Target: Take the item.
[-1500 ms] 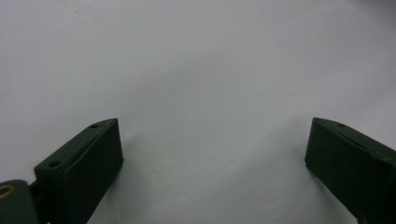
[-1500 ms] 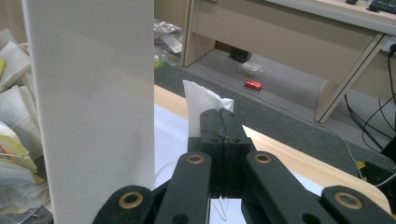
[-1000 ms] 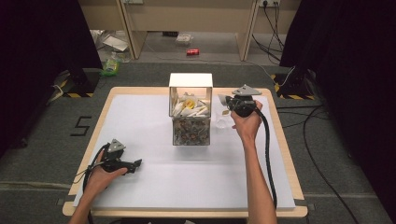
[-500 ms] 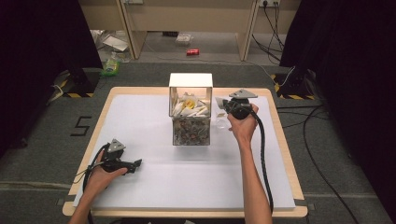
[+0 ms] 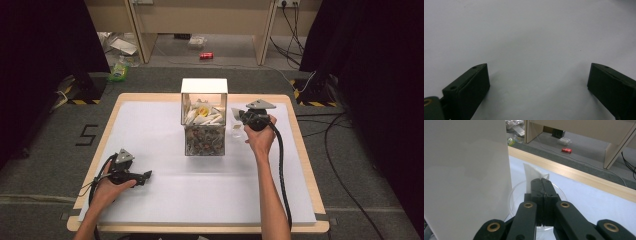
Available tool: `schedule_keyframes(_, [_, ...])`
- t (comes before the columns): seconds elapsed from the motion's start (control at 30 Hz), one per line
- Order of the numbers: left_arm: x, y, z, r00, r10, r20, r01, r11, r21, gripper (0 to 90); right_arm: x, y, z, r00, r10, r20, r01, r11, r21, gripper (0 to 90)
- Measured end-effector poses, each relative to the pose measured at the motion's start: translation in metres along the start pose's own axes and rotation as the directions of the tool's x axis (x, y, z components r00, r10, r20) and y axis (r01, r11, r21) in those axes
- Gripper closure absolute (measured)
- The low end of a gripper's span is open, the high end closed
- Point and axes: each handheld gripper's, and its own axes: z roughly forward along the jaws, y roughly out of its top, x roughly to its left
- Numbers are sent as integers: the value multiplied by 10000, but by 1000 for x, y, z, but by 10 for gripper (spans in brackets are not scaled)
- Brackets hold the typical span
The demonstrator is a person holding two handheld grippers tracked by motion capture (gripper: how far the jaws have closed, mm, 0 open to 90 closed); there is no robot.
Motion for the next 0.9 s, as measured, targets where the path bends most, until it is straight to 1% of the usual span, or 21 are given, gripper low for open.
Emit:
schedule_keyframes(0.2, [0, 0, 0, 10000, 0, 3, 0, 10000, -2, 33, 0, -2, 4, 10000, -44, 37, 43, 9998, 198, 892])
schedule_keyframes(0.43, [0, 0, 0, 10000, 10, -5, -10, 10000, -3, 33, 0, -2, 5, 10000, -67, -9, 67, 9998, 188, 865])
schedule_keyframes(0.77, [0, 0, 0, 10000, 1, -2, -1, 10000, -1, 32, -2, 1, -3, 10000, 45, 55, -45, 10000, 5, 826])
schedule_keyframes(0.9, [0, 0, 0, 10000, -1, 2, 1, 10000, -1, 33, -3, 2, -7, 10000, -13, 41, 13, 10000, 79, 801])
